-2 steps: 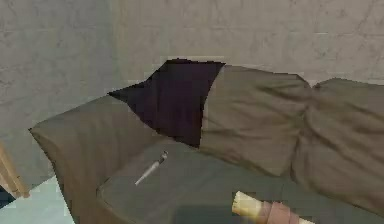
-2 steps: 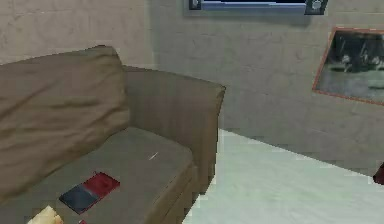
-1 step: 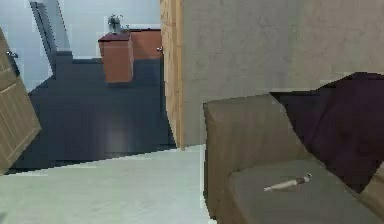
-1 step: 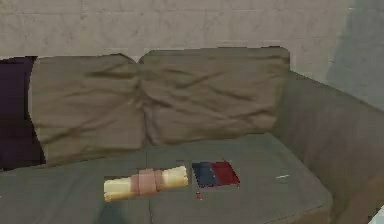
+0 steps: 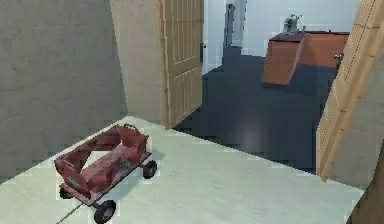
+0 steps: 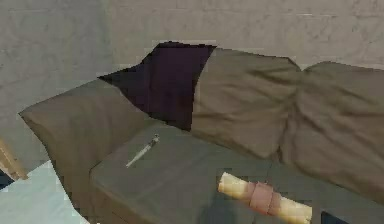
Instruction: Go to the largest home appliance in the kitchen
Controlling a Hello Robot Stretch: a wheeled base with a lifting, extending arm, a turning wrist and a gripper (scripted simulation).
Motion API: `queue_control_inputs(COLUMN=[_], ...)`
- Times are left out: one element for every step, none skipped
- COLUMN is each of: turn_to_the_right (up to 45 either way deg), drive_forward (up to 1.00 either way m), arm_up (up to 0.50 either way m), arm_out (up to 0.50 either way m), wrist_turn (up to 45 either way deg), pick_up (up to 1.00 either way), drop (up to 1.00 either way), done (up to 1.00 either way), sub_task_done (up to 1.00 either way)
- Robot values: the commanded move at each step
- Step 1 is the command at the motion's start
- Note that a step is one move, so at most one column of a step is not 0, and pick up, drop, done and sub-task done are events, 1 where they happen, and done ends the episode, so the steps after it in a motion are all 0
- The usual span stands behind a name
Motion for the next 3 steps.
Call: queue_control_inputs(turn_to_the_right=[-45.0,-18.0,0.0], drive_forward=[0.0,0.0,0.2], arm_up=[0.0,0.0,0.0], arm_out=[0.0,0.0,0.0], wrist_turn=[0.0,0.0,0.0], pick_up=[0.0,0.0,0.0], drop=[0.0,0.0,0.0], done=[0.0,0.0,0.0], sub_task_done=[0.0,0.0,0.0])
